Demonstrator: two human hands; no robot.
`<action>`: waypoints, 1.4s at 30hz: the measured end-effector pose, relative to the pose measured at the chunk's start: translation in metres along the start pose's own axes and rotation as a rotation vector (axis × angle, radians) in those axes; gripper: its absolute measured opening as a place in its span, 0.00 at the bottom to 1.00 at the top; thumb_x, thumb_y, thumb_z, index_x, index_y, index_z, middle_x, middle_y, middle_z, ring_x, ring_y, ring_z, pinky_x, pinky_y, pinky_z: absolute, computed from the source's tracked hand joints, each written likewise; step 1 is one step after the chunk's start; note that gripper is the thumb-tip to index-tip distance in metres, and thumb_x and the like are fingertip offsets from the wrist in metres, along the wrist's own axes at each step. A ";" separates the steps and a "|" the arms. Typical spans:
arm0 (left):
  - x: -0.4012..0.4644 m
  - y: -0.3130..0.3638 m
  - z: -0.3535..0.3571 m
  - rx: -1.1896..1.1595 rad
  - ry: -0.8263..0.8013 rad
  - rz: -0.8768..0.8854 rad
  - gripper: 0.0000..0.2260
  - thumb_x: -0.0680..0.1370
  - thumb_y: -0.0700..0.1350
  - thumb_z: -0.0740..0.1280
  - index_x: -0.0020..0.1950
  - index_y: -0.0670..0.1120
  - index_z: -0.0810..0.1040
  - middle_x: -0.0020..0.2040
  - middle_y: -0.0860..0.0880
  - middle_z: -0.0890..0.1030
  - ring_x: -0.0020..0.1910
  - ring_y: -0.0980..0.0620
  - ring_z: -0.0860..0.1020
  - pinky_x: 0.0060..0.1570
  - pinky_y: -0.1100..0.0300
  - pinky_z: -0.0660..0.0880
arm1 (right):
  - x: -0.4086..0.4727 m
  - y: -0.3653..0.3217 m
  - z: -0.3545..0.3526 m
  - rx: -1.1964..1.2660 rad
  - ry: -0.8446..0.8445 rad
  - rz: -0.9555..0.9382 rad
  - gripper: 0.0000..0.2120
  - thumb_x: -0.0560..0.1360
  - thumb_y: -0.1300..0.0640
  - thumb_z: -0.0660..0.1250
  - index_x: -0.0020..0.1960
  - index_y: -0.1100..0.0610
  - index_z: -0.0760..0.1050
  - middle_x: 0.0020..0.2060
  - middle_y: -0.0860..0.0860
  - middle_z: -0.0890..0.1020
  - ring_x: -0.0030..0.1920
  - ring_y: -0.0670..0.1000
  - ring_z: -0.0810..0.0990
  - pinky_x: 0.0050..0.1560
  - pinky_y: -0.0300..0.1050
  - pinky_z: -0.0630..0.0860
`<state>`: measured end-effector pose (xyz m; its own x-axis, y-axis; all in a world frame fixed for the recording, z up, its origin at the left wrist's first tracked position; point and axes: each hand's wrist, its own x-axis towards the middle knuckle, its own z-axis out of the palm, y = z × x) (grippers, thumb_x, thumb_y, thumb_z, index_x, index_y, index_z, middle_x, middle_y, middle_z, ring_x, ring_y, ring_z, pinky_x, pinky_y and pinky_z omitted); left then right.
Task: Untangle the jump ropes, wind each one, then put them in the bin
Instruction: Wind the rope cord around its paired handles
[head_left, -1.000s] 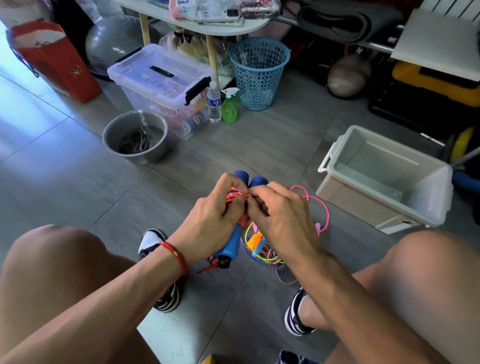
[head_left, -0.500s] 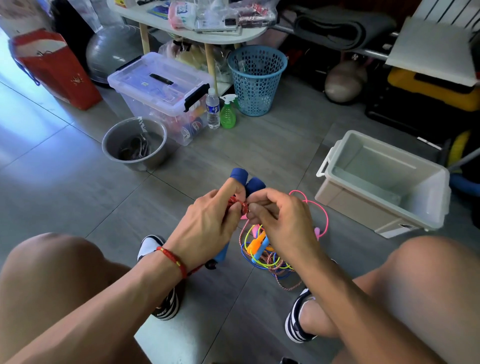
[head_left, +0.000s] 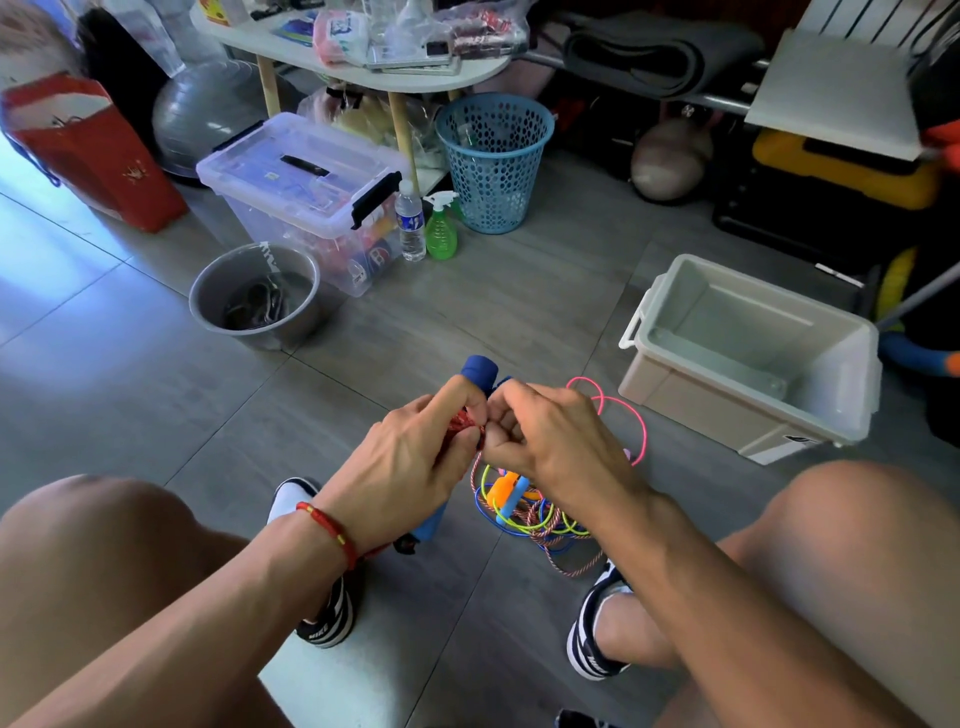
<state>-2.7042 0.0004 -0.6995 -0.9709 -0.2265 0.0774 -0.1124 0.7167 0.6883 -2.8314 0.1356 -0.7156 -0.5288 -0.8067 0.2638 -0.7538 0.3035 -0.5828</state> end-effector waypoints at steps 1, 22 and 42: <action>0.000 0.000 -0.001 -0.024 -0.016 -0.004 0.05 0.81 0.48 0.62 0.55 0.55 0.68 0.42 0.53 0.79 0.40 0.48 0.79 0.43 0.47 0.77 | 0.000 0.000 -0.002 -0.048 0.009 -0.022 0.04 0.70 0.59 0.69 0.43 0.57 0.75 0.31 0.50 0.78 0.31 0.58 0.76 0.34 0.54 0.76; 0.010 0.005 -0.003 -0.331 -0.022 -0.112 0.18 0.80 0.41 0.69 0.62 0.51 0.63 0.49 0.48 0.82 0.39 0.43 0.81 0.44 0.44 0.80 | -0.003 0.006 -0.012 0.171 -0.030 0.210 0.10 0.72 0.51 0.76 0.42 0.44 0.73 0.45 0.43 0.72 0.52 0.46 0.69 0.52 0.46 0.65; 0.017 -0.003 0.019 -0.088 0.047 -0.242 0.16 0.72 0.50 0.76 0.57 0.52 0.77 0.41 0.54 0.82 0.37 0.58 0.79 0.36 0.70 0.72 | -0.017 0.013 -0.009 0.082 -0.075 0.230 0.09 0.75 0.46 0.72 0.44 0.49 0.76 0.65 0.48 0.66 0.68 0.50 0.62 0.66 0.52 0.64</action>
<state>-2.7243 0.0074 -0.7138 -0.9070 -0.4161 -0.0649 -0.3189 0.5780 0.7511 -2.8354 0.1579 -0.7203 -0.6499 -0.7575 0.0617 -0.5816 0.4435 -0.6820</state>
